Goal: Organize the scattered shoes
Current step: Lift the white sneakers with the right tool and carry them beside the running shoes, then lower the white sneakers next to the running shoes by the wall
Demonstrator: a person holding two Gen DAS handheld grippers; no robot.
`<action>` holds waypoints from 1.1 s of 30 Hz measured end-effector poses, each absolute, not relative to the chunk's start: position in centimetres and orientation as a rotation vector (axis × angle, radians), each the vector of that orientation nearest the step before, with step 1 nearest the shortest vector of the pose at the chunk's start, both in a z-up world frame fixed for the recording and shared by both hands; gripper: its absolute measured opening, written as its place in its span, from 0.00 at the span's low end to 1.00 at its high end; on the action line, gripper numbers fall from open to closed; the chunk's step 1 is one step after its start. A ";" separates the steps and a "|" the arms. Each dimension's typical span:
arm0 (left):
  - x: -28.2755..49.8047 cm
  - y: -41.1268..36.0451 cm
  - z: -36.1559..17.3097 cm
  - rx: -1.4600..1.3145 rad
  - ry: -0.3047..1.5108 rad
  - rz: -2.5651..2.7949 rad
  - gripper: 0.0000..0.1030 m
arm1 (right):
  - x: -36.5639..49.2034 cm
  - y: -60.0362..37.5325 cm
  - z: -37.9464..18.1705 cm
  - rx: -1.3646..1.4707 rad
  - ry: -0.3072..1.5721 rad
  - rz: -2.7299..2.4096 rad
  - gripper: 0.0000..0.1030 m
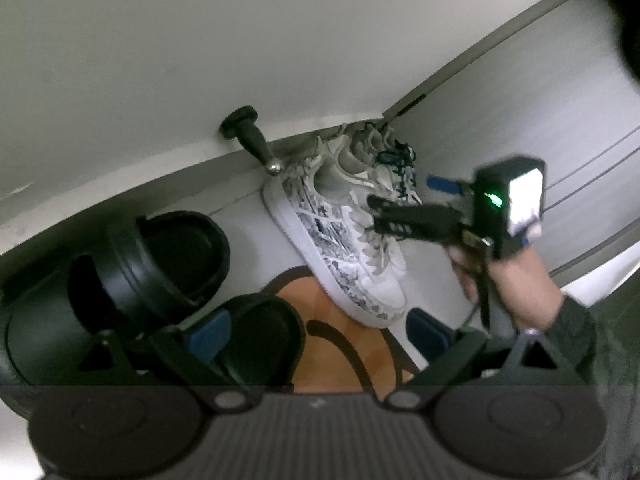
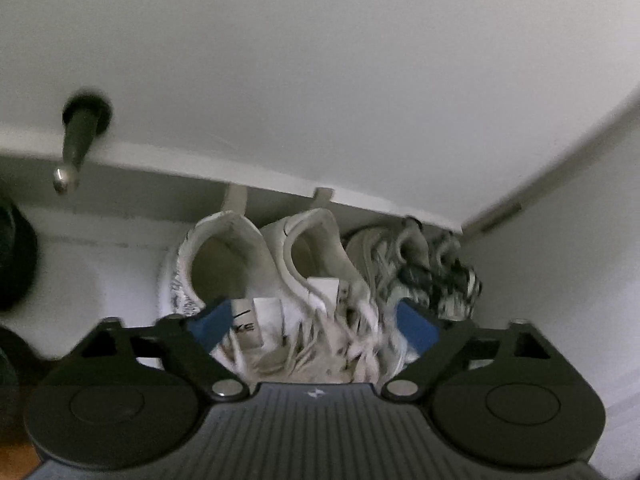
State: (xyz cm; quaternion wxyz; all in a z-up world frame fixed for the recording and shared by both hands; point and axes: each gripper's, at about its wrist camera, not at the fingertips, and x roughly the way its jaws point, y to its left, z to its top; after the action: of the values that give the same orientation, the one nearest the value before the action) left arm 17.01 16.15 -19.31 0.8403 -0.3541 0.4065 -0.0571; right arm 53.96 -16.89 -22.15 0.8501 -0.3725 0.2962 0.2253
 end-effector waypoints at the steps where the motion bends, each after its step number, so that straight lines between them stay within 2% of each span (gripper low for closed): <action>1: 17.0 16.1 -19.3 -0.747 0.857 -0.119 0.93 | 53.6 -17.4 -22.3 -0.773 0.638 0.481 0.95; 13: 16.8 16.3 -19.5 -0.719 0.842 -0.079 0.93 | 51.3 -18.2 -26.8 -0.830 0.713 0.482 0.95; 24: 17.0 16.6 -20.0 -0.735 0.864 -0.067 0.93 | 51.7 -16.2 -28.7 -0.835 0.756 0.504 0.95; 26: 17.1 16.5 -20.2 -0.739 0.873 -0.070 0.93 | 52.3 -16.2 -29.3 -0.810 0.770 0.498 0.92; 28: 17.1 16.5 -20.3 -0.745 0.883 -0.074 0.93 | 52.8 -16.0 -29.9 -0.803 0.770 0.489 0.83; 33: 17.3 16.5 -20.6 -0.783 0.901 -0.094 0.93 | 53.3 -15.5 -30.4 -0.772 0.751 0.478 0.83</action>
State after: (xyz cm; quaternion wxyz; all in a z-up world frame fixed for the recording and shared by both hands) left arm 17.28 16.47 -20.65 0.8262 -0.3684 0.4240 -0.0444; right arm 53.25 -15.54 -30.37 0.8313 -0.3642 0.3543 0.2252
